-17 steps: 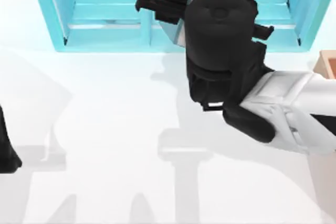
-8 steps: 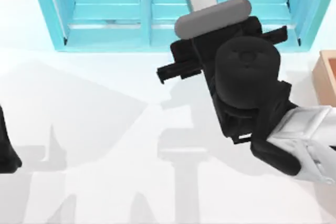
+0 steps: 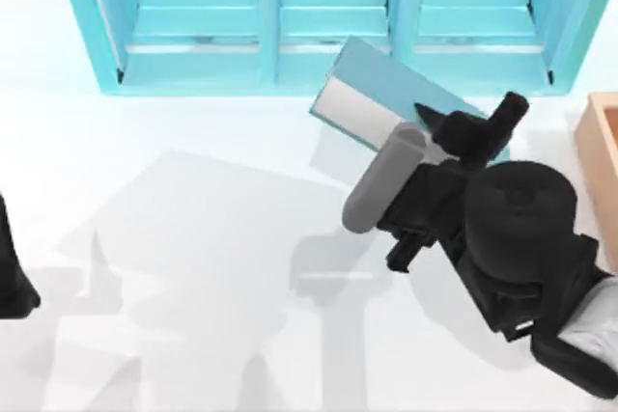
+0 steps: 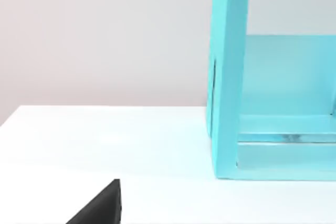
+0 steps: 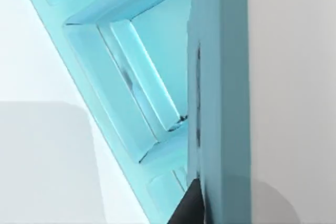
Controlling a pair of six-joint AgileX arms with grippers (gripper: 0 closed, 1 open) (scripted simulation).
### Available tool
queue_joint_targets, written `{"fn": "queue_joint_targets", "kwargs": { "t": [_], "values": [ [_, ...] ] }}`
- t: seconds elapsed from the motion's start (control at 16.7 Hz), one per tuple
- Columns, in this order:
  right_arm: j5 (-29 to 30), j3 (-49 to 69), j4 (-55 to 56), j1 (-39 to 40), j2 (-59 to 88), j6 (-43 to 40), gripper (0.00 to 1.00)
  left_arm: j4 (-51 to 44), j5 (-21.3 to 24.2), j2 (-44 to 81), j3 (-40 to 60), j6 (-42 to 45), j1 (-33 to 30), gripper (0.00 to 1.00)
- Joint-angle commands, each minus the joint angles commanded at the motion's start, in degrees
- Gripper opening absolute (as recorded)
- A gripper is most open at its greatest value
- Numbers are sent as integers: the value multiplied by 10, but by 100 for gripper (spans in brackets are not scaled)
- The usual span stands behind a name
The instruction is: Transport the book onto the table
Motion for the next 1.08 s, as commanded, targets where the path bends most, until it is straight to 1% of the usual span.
{"fn": "queue_joint_targets", "kwargs": {
  "t": [0.24, 0.36, 0.48, 0.6, 1.08],
  "values": [
    [-42, -67, 31, -10, -12, -161, 0, 0, 0, 0, 0, 0, 0, 100],
    [-57, -90, 43, -14, -18, -218, 0, 0, 0, 0, 0, 0, 0, 100],
    [-67, -105, 50, -16, -22, -255, 0, 0, 0, 0, 0, 0, 0, 100],
    [-70, -110, 53, -17, -23, -270, 0, 0, 0, 0, 0, 0, 0, 100],
    [-66, -117, 49, -11, -31, -267, 0, 0, 0, 0, 0, 0, 0, 100]
  ]
}}
